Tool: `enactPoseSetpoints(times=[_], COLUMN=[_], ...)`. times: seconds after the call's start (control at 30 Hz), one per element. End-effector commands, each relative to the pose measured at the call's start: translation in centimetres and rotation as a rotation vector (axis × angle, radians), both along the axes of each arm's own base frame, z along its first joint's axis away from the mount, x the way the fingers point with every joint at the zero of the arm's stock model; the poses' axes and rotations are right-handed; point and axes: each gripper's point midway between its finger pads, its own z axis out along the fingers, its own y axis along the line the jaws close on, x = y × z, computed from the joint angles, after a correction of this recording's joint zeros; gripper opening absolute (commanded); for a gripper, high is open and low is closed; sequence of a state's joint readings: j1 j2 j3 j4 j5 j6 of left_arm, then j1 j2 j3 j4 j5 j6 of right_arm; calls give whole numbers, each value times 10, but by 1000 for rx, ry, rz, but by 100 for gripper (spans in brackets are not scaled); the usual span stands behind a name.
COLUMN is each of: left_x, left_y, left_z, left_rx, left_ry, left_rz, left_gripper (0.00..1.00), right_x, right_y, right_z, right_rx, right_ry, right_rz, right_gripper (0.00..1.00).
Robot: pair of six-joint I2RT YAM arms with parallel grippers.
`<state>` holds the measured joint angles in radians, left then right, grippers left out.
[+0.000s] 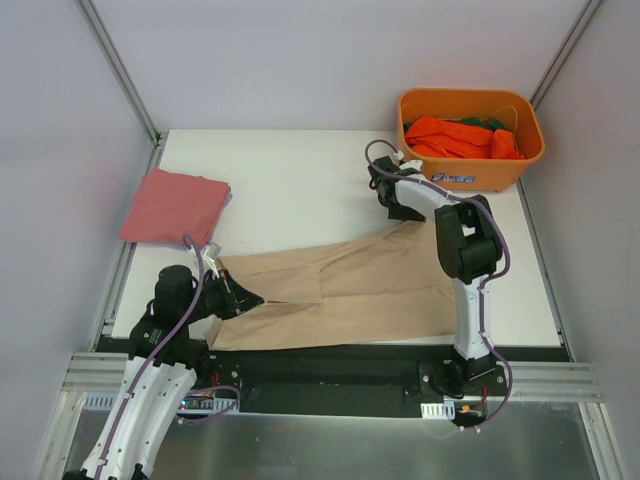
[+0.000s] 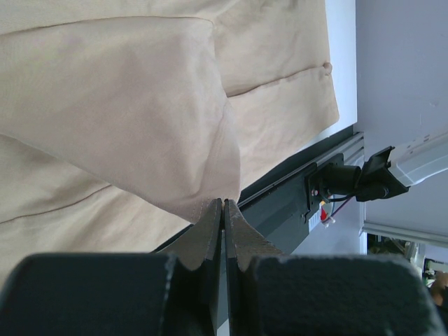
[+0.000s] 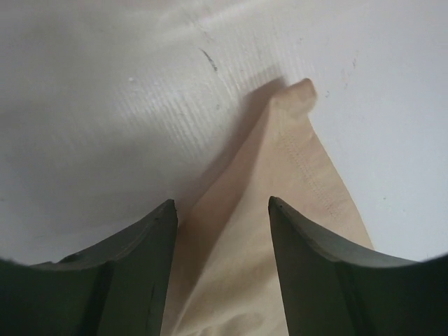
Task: Fold and stack the t-shirts
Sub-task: Grap the side of the flattened tshirt furthest away from the robot with both arms
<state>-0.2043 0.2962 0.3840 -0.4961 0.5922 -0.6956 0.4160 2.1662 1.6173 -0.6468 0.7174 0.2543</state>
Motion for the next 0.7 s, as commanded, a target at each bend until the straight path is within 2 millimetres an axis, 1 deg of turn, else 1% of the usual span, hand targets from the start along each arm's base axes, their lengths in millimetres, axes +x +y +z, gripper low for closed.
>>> enactPoseSetpoints(times=[0.0, 0.1, 0.17, 0.23, 0.3, 0.37, 0.5, 0.53, 0.63, 0.67], left_x=[0, 0, 0, 1, 1, 3, 7, 7, 10, 10], left_y=[-1, -1, -1, 0, 0, 1, 4, 5, 7, 7], left_z=[2, 3, 3, 4, 4, 5, 10, 12, 22, 24], left_rx=[-1, 0, -2, 0, 2, 9, 24, 29, 44, 50], left_ry=[1, -5, -7, -13, -16, -20, -39, -49, -79, -87], left_rz=[-2, 0, 0, 2, 4, 14, 31, 31, 36, 38], left_gripper=[0, 0, 0, 0, 0, 0, 0, 0, 0, 0], right_x=[-11, -12, -11, -10, -11, -13, -12, -11, -15, -17], right_y=[-9, -9, -10, -14, -18, -25, -33, -33, -34, -34], right_z=[0, -1, -3, -2, 1, 7, 21, 27, 39, 47], right_rx=[57, 70, 64, 63, 61, 56, 50, 55, 69, 78], right_ry=[-16, -23, -40, -51, -58, -78, -135, -155, -180, -200], right_rz=[-74, -86, -93, -101, -116, -140, -146, -142, -138, -137], right_gripper=[58, 58, 53, 46, 34, 20, 7, 3, 0, 0])
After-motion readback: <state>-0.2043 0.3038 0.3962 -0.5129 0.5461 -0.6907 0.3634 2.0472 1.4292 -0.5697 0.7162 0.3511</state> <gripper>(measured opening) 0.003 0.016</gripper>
